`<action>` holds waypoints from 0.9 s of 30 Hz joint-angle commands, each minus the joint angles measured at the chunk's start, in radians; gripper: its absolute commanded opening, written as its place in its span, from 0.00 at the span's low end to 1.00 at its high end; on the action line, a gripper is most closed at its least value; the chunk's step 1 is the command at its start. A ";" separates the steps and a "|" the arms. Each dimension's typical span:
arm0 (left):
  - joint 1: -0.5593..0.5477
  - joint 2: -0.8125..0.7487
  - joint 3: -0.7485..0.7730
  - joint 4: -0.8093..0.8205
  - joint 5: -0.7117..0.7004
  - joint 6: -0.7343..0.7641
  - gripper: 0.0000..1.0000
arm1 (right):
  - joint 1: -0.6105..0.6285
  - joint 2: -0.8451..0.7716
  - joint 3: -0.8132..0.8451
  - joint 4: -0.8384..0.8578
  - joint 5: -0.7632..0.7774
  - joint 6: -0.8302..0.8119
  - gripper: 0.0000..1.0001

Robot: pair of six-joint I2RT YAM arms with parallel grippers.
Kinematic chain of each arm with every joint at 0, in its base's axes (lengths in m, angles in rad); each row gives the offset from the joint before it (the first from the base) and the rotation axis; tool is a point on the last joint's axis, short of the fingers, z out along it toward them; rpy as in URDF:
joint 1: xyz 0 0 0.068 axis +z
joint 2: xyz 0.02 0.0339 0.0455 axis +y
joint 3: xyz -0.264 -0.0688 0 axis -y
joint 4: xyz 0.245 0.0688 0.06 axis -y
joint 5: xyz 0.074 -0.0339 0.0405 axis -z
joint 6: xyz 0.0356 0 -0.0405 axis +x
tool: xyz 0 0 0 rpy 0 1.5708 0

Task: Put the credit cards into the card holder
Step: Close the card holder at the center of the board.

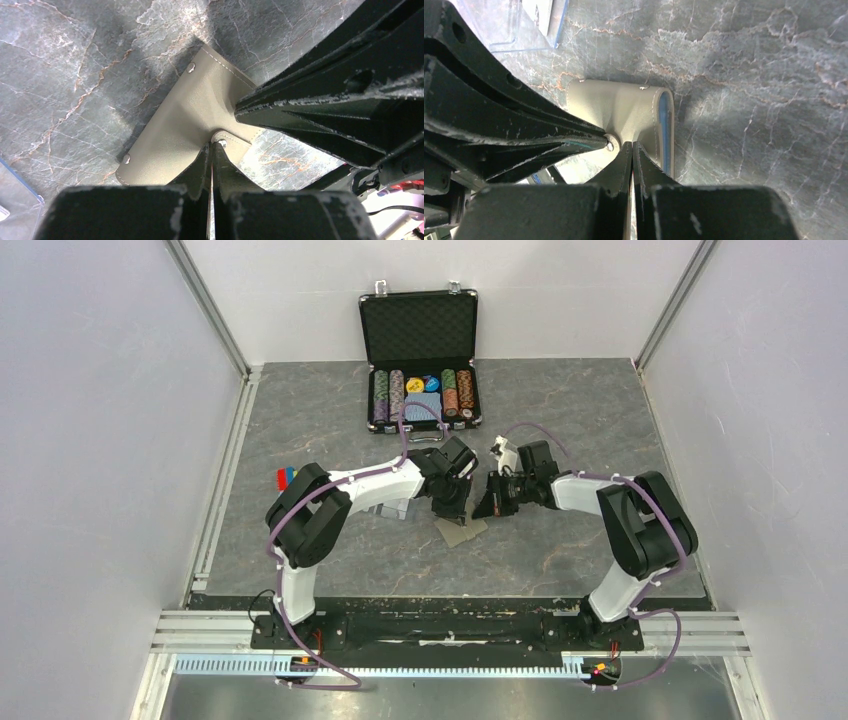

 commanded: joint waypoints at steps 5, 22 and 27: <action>-0.008 -0.028 -0.020 -0.015 -0.019 0.031 0.02 | 0.026 -0.073 -0.043 -0.008 -0.078 0.027 0.00; -0.013 -0.091 -0.006 -0.023 -0.009 0.011 0.02 | 0.037 -0.095 -0.035 -0.016 0.030 0.056 0.00; -0.015 -0.073 -0.010 -0.023 -0.009 0.009 0.02 | 0.037 -0.080 -0.033 -0.016 0.021 0.061 0.00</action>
